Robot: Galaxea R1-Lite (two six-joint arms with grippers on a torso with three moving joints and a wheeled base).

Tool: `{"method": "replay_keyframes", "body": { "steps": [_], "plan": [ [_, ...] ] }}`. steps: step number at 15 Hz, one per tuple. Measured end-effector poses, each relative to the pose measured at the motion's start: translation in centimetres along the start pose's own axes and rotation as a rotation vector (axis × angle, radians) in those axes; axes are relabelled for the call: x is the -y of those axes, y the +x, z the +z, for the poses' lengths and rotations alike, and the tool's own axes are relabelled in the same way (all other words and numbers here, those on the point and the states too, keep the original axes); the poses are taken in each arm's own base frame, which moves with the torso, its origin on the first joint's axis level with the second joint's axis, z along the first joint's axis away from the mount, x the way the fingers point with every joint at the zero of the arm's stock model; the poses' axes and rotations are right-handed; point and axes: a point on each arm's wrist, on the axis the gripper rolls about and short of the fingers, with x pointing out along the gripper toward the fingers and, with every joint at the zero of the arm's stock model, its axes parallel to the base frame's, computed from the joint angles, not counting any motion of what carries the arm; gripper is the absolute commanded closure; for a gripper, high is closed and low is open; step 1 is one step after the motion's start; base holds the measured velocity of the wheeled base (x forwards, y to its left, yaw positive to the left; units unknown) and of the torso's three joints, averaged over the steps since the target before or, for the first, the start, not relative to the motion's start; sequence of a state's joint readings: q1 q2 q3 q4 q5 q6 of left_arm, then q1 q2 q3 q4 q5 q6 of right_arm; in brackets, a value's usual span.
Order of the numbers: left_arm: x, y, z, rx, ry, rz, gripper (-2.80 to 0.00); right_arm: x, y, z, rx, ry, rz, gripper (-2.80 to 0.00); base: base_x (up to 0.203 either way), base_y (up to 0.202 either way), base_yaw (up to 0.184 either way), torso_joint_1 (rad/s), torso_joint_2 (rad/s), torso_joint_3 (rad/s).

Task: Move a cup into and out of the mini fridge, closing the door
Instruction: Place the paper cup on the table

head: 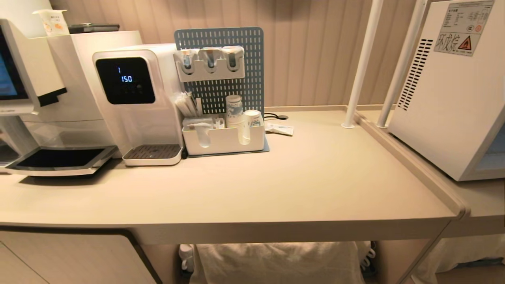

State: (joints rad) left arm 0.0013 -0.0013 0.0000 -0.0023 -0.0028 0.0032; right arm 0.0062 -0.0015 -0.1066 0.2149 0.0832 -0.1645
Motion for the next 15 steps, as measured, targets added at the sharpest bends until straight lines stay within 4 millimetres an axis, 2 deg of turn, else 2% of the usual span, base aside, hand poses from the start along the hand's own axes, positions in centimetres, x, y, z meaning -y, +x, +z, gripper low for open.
{"method": "replay_keyframes", "body": {
  "steps": [3, 15],
  "plan": [
    [0.0, 0.0, -0.01, -0.001, -0.004, 0.001, 0.0, 0.0, -0.01, 0.04, 0.002, -0.001, -0.002, 0.0, 0.0, 0.112, 0.002, 0.002, 0.0, 0.004],
    [-0.01, 0.0, -0.02, -0.002, -0.008, 0.003, 0.0, 0.02, 0.01, 0.02, 0.002, 0.005, -0.007, 0.0, 0.0, 0.0, 0.0, 0.0, 0.0, 0.0]
  ]
}}
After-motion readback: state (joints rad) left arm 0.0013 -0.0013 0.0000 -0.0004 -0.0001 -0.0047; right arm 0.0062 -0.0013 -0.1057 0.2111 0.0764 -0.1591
